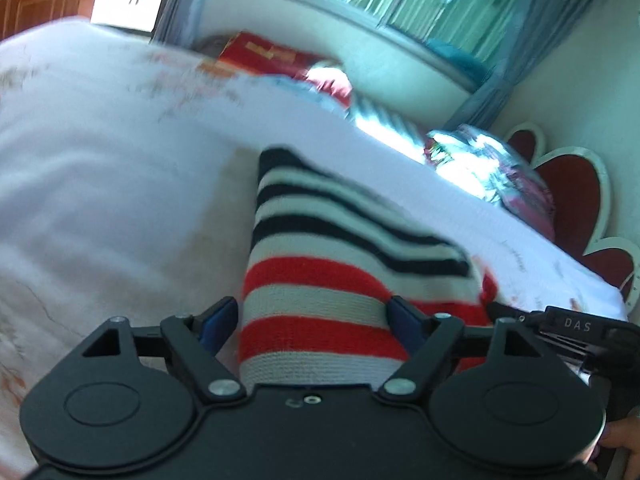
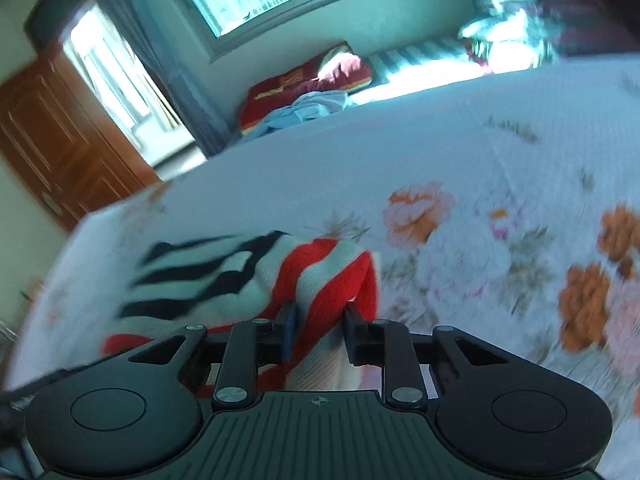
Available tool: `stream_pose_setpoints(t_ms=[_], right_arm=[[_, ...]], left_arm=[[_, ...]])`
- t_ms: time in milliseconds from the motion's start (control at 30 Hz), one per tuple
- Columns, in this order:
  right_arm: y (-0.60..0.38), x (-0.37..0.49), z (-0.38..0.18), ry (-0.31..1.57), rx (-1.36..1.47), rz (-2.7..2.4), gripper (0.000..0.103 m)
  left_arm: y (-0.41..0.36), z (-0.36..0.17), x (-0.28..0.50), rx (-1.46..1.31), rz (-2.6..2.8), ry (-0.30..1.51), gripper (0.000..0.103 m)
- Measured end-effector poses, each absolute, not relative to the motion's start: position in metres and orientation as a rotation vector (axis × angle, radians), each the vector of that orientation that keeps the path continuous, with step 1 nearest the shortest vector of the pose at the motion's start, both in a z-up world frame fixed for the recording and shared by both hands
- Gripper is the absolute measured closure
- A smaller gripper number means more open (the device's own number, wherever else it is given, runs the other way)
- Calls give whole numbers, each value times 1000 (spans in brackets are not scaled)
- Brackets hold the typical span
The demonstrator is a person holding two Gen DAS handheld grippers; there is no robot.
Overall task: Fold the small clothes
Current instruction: 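Lower the folded bundle onto the bedspread with both grippers and press it flat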
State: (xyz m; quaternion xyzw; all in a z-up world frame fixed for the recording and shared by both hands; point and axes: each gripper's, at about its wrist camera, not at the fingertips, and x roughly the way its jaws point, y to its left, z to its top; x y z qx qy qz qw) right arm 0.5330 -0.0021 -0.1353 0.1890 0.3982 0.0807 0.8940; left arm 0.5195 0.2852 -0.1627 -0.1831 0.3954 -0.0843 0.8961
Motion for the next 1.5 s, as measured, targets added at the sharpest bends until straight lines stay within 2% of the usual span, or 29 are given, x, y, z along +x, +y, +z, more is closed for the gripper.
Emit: stream_pose_setpoints(t_ms=[100,267,567,733,800,933,1100,1233,1333,1400,1467,1500], right_arm=[[-1,537,-148,856,387,154,79],[-7,514,-126,796,388,168,78],[15,442,-92,748,360,282,78],[28,428,-118,807,245,185,78],[21,432,-131,840,299,174,78],[17,417,-117,797,320,168,78],[23,386,-117,800,277,185,78],[23,381,-148,880,299,156,78],[21,376,-149,888,355,139,78],[25,371,-145,880,335,134,78],[30,369,-150,896,314,127,78],[31,369,-151,895,320,118,78]], left_arm=[[286,-164,516,-392,-165,816,18],[283,-142,500,-321,-166,789,22],[284,-134,452,-284,-163,817,21],[282,-147,441,-285,-162,848,19],[284,-147,440,-305,-158,856,18],[285,-136,427,-270,-176,840,22],[289,-145,408,-265,-178,859,21],[289,-159,407,-263,-175,881,18],[287,-155,407,-239,-172,879,17],[286,-152,407,-215,-167,878,13],[285,-151,407,-205,-152,894,3],[284,-151,407,-200,-144,902,2]])
